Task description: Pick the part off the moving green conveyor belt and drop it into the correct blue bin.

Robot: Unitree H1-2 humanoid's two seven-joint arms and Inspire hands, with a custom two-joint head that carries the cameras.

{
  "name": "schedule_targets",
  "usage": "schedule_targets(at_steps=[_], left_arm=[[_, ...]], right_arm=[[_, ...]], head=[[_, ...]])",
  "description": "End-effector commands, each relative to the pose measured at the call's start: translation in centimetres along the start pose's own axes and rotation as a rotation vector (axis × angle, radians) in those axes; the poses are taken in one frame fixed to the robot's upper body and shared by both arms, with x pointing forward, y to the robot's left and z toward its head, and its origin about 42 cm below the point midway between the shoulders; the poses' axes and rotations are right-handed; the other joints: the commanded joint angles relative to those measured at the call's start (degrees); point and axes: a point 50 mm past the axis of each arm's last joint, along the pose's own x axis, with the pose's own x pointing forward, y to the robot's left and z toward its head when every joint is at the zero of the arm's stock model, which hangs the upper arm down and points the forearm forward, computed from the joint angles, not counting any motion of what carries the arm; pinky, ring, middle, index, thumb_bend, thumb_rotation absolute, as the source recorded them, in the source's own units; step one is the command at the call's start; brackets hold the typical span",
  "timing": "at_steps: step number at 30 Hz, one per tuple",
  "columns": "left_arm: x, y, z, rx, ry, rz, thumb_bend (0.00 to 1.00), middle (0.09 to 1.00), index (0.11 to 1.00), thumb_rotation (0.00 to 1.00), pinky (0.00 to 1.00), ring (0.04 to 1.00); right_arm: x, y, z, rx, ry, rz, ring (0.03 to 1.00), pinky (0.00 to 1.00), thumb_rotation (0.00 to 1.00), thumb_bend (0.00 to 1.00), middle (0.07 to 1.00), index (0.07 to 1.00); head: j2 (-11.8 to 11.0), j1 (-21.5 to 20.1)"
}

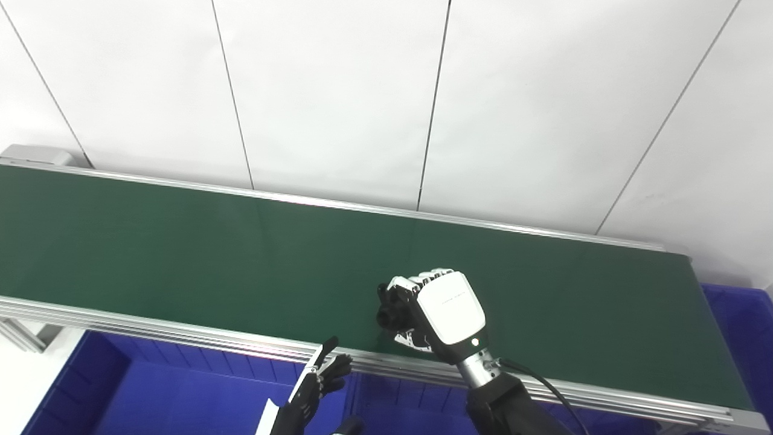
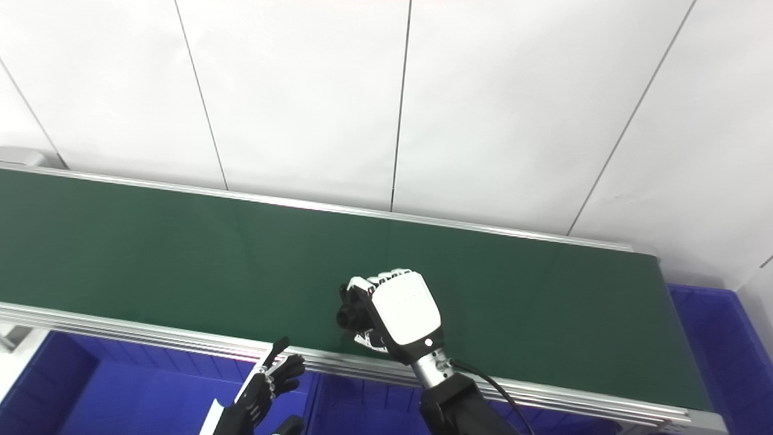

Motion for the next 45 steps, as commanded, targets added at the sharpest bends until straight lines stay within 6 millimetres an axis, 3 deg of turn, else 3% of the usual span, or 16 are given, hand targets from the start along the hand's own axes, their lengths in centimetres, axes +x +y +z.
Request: schedule_targets(at_steps=[1, 18, 22, 29, 37, 41, 45], left_arm=[[0.2, 0.0, 0.6, -0.011, -0.04, 0.01, 0.48, 0.855, 0.943, 0.68, 0.81, 0.841], [0.4, 0.1, 0.6, -0.014, -0.042, 0.011, 0.5, 0.849, 0.944, 0.71, 0.81, 0.837], [0.5, 0.3, 0.6, -0.018, -0.041, 0.014, 0.51, 0.855, 0.953, 0.74, 0.83, 0.842], [1.2, 1.2, 0.0, -0.025, -0.022, 0.024, 0.54, 0.876, 0.968, 0.79, 0.88, 0.876], [2.5, 2.9, -0.7, -0.037, -0.027, 0.022, 0.49, 0.901, 0.999, 0.85, 0.97, 0.916], [3.1, 3.9, -0.7, -0.035, -0.046, 0.022, 0.48, 0.902, 1.0, 0.87, 0.98, 0.924], [3.7, 5.1, -0.4, -0.034, -0.047, 0.034, 0.4, 0.934, 1.0, 0.91, 0.99, 0.944]], right_arm=[[2.5, -2.1, -0.3, -0.004, -0.088, -0.12, 0.216, 0.23, 0.14, 0.52, 0.281, 0.483], [2.5, -2.7, -0.8, -0.028, -0.114, -0.166, 0.2, 0.21, 0.14, 0.53, 0.269, 0.483], [2.3, -3.8, -1.0, -0.045, -0.161, -0.198, 0.186, 0.19, 0.14, 0.53, 0.253, 0.483], [0.1, -5.8, -2.0, -0.089, -0.242, -0.235, 0.177, 0.18, 0.15, 0.52, 0.249, 0.482], [-4.4, -8.3, -2.8, -0.183, -0.294, -0.194, 0.213, 0.23, 0.16, 0.51, 0.28, 0.481], [-6.5, -9.5, -2.4, -0.191, -0.316, -0.178, 0.232, 0.25, 0.15, 0.51, 0.291, 0.481], [-8.4, -10.7, -1.3, -0.181, -0.319, -0.164, 0.232, 0.25, 0.16, 0.5, 0.303, 0.48]], head=[[0.01, 0.01], [-0.08, -0.71], [0.17, -1.82], [-0.71, -5.07], [0.07, -9.58], [1.99, -12.77], [5.88, -17.11]])
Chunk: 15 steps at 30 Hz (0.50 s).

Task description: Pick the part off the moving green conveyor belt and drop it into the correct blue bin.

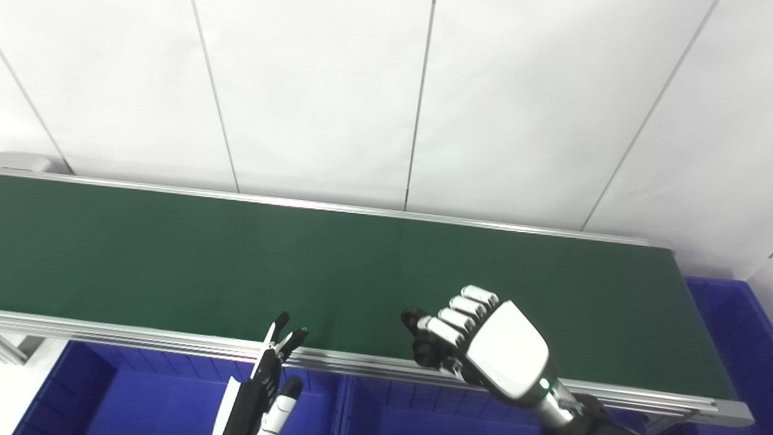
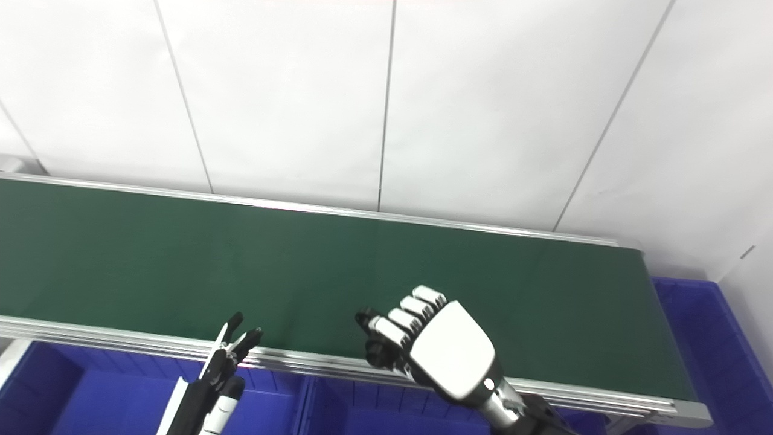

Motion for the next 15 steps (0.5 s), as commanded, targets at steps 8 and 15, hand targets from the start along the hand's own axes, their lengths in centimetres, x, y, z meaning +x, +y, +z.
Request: schedule_targets(at_steps=[8, 15], left_arm=[[1.8, 2.4, 1.4, -0.026, -0.013, 0.0, 0.46, 0.951, 1.0, 0.92, 1.0, 0.961], [2.9, 3.3, 1.3, -0.045, 0.01, -0.008, 0.53, 0.957, 1.0, 0.89, 1.0, 0.962]], right_arm=[[-1.6, -2.4, 2.8, 0.061, -0.014, -0.013, 0.259, 0.25, 0.15, 0.52, 0.347, 0.481], [-2.0, -2.2, 4.3, 0.092, -0.021, 0.018, 0.234, 0.23, 0.15, 0.52, 0.296, 0.48]], head=[[7.01, -5.52], [9.5, -6.41]])
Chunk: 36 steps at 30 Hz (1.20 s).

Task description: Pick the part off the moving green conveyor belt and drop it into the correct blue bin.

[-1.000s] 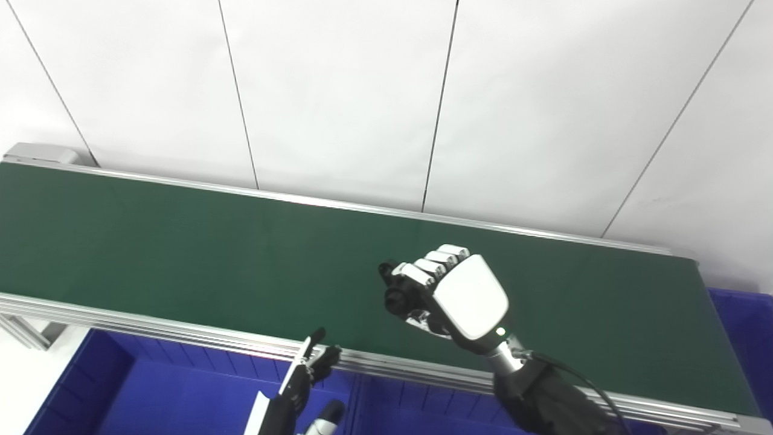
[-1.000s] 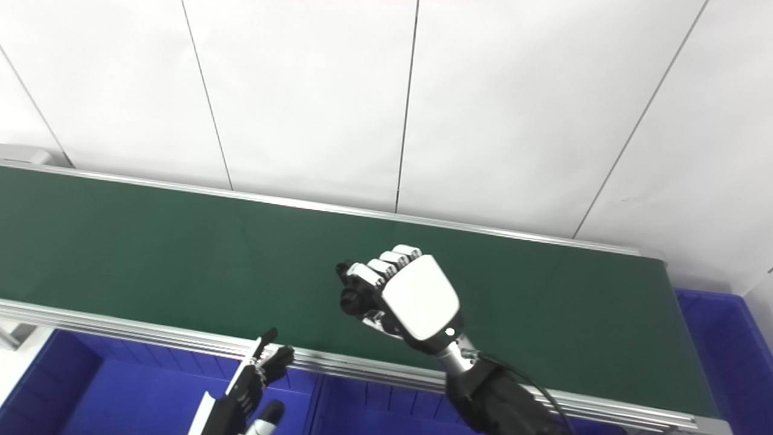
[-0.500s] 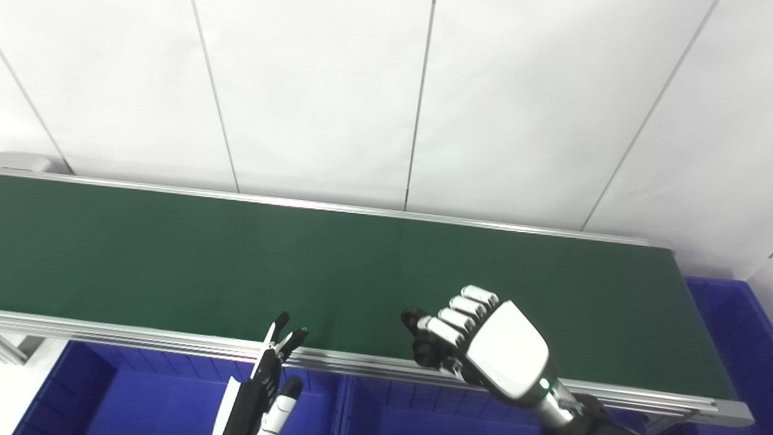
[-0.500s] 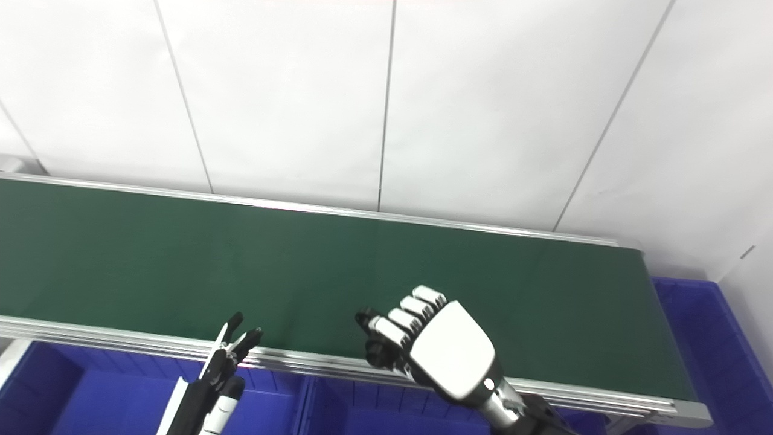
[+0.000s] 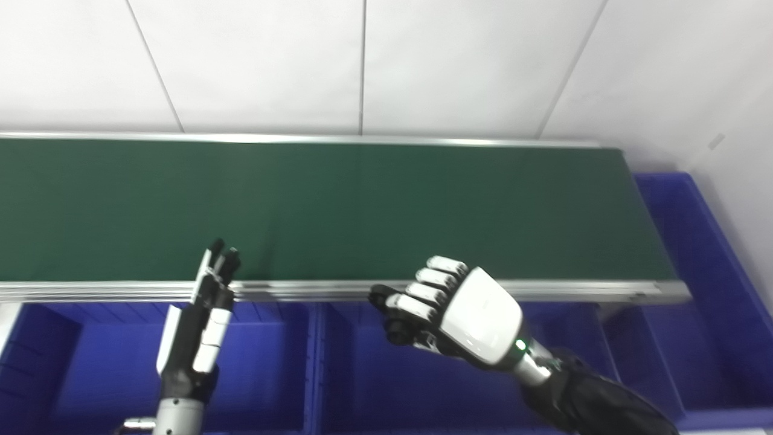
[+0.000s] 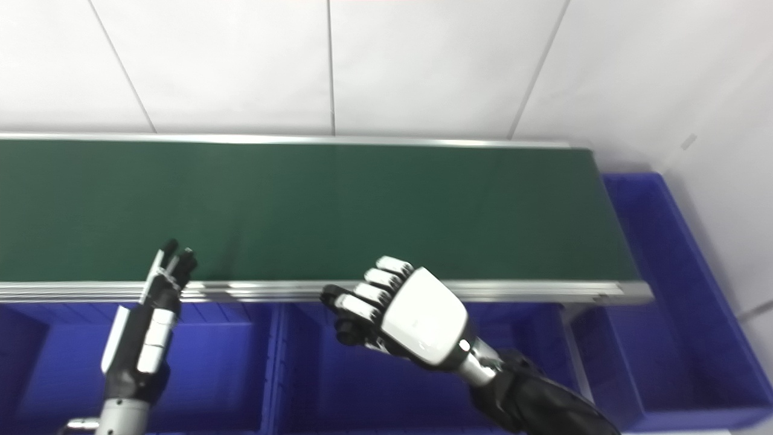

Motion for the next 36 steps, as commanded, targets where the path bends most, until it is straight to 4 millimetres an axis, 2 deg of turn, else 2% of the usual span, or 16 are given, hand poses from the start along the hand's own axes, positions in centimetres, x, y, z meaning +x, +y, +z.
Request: schedule_targets(at_steps=[1, 6, 11, 17, 21, 24, 25, 26, 27, 29, 30, 32, 36], left_arm=[[0.8, 0.5, 0.9, -0.002, -0.045, -0.014, 0.52, 0.959, 1.0, 0.89, 1.0, 0.965], [0.6, 0.5, 0.6, 0.0, -0.058, -0.007, 0.5, 0.959, 1.0, 0.9, 1.0, 0.959], [0.2, 0.3, 0.8, -0.007, -0.061, -0.004, 0.54, 0.943, 1.0, 0.86, 1.0, 0.942], [-0.3, -0.1, 1.0, -0.002, -0.053, 0.001, 0.55, 0.945, 1.0, 0.87, 1.0, 0.954], [-0.5, -0.4, 1.3, -0.013, -0.058, 0.005, 0.55, 0.946, 1.0, 0.86, 1.0, 0.949], [-0.7, -0.6, 1.5, -0.012, -0.059, 0.009, 0.54, 0.948, 1.0, 0.87, 1.0, 0.953], [-0.7, -0.6, 1.6, -0.014, -0.058, 0.01, 0.54, 0.951, 1.0, 0.87, 1.0, 0.953], [-0.7, -0.7, 1.7, -0.015, -0.058, 0.011, 0.54, 0.95, 1.0, 0.87, 1.0, 0.952], [-0.8, -0.8, 1.8, -0.019, -0.057, 0.012, 0.54, 0.95, 1.0, 0.87, 1.0, 0.952], [-0.8, -0.9, 1.9, -0.025, -0.054, 0.01, 0.56, 0.948, 1.0, 0.86, 1.0, 0.956], [-0.8, -1.0, 2.0, -0.028, -0.052, 0.011, 0.57, 0.949, 1.0, 0.87, 1.0, 0.959], [-0.9, -1.0, 2.1, -0.028, -0.048, 0.012, 0.57, 0.947, 1.0, 0.87, 1.0, 0.959], [-1.0, -1.1, 2.3, -0.015, -0.047, 0.013, 0.56, 0.949, 1.0, 0.88, 1.0, 0.96]], right_arm=[[0.9, -0.7, 0.3, 0.017, -0.026, -0.045, 0.24, 0.23, 0.15, 0.52, 0.3, 0.48], [0.2, 0.2, 1.0, 0.048, -0.033, -0.027, 0.231, 0.24, 0.15, 0.51, 0.293, 0.481], [-0.8, 1.2, 2.0, 0.099, -0.026, 0.012, 0.206, 0.22, 0.15, 0.52, 0.272, 0.48], [-2.2, 2.6, 2.0, 0.112, -0.013, 0.127, 0.206, 0.21, 0.15, 0.52, 0.272, 0.479], [-3.0, 3.0, 2.0, 0.116, 0.043, 0.234, 0.215, 0.23, 0.17, 0.51, 0.287, 0.479], [-3.7, 3.3, 2.3, 0.186, 0.128, 0.306, 0.227, 0.24, 0.18, 0.51, 0.304, 0.484], [-3.9, 3.4, 2.5, 0.206, 0.154, 0.331, 0.272, 0.28, 0.41, 0.7, 0.339, 0.526], [-4.1, 3.4, 2.6, 0.216, 0.168, 0.347, 0.317, 0.32, 0.5, 0.78, 0.376, 0.55], [-4.2, 3.4, 2.7, 0.223, 0.183, 0.38, 0.34, 0.34, 0.54, 0.82, 0.395, 0.563], [-4.4, 3.4, 2.9, 0.229, 0.206, 0.479, 0.531, 0.48, 0.68, 0.91, 0.6, 0.675], [-4.4, 3.4, 3.0, 0.248, 0.223, 0.526, 0.61, 0.55, 0.7, 0.96, 0.691, 0.731], [-4.5, 3.5, 3.1, 0.302, 0.256, 0.585, 0.699, 0.62, 0.7, 0.99, 0.792, 0.793], [-4.6, 3.5, 3.1, 0.377, 0.286, 0.677, 0.768, 0.67, 0.74, 1.0, 0.872, 0.864]], head=[[-0.28, 0.76], [-1.23, 2.44], [-1.41, 2.98], [-1.27, 3.32], [-0.97, 3.94], [-0.7, 4.21], [-0.64, 4.23], [-0.61, 4.26], [-0.54, 4.38], [-0.45, 4.54], [-0.42, 4.57], [-0.35, 4.69], [-0.3, 5.05]])
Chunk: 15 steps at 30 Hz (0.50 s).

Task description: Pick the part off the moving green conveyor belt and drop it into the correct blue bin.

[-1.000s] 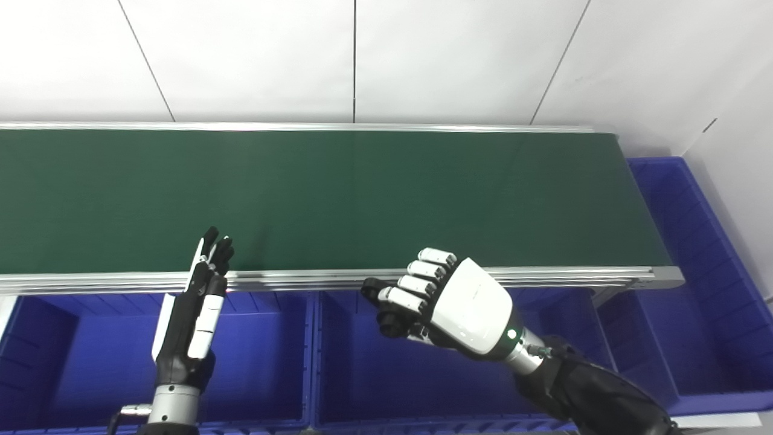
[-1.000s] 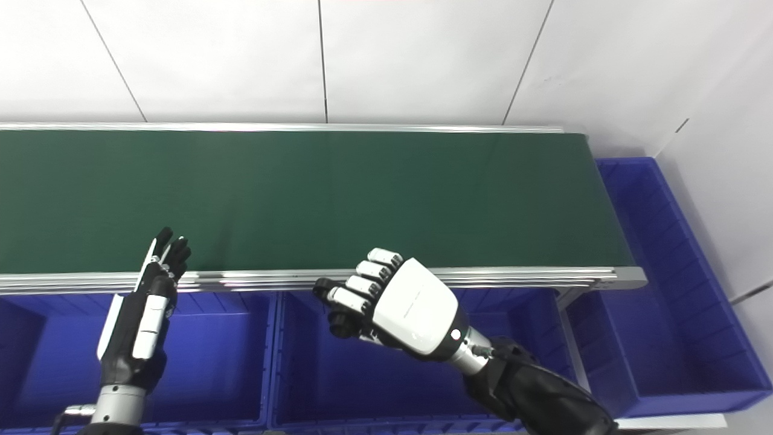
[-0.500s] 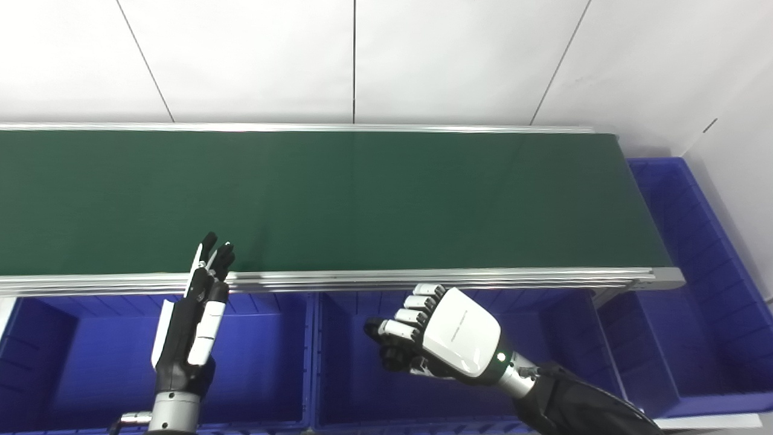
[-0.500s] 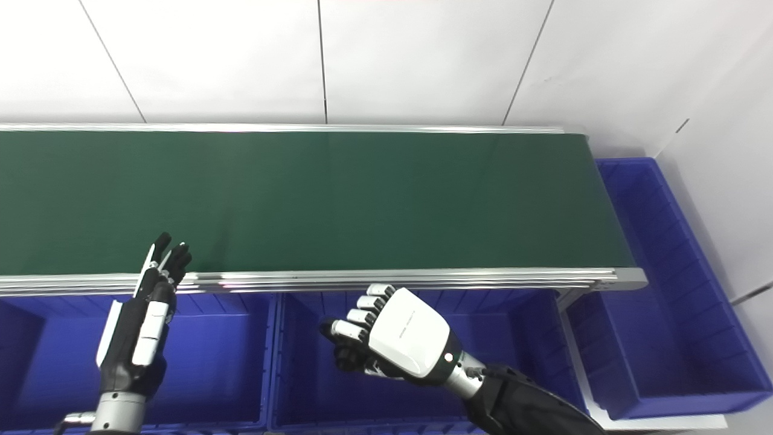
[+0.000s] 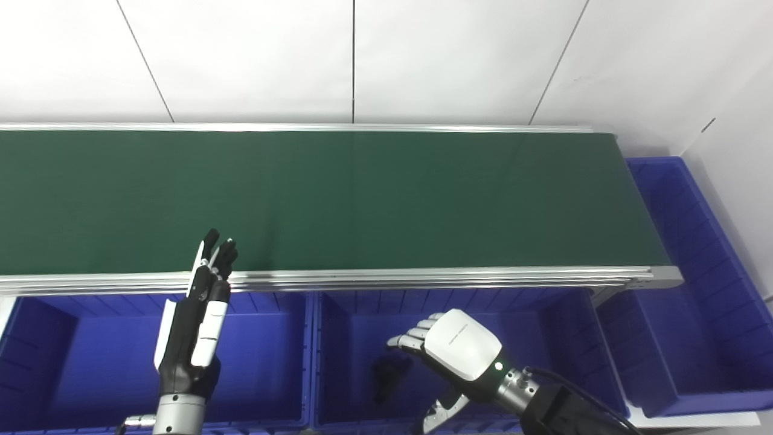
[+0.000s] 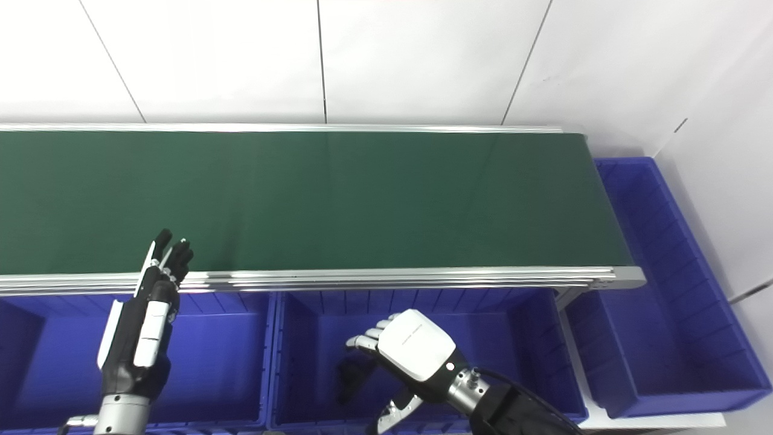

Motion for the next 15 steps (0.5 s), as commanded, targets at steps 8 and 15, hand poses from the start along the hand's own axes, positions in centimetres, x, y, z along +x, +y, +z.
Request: schedule_targets(at_steps=[8, 15], left_arm=[[0.17, -0.12, 1.29, 0.01, -0.053, -0.001, 0.56, 0.945, 1.0, 0.88, 1.0, 0.96], [0.03, -0.16, 0.64, 0.025, -0.058, -0.005, 0.55, 0.937, 1.0, 0.89, 1.0, 0.962]], right_arm=[[0.35, -1.08, -0.18, 0.039, -0.002, -0.024, 0.765, 0.65, 0.79, 1.0, 0.87, 0.87], [0.23, -0.89, -0.22, 0.058, -0.02, -0.094, 0.731, 0.6, 0.82, 1.0, 0.836, 0.848]], head=[[-0.36, 0.08], [-3.04, 1.93]])
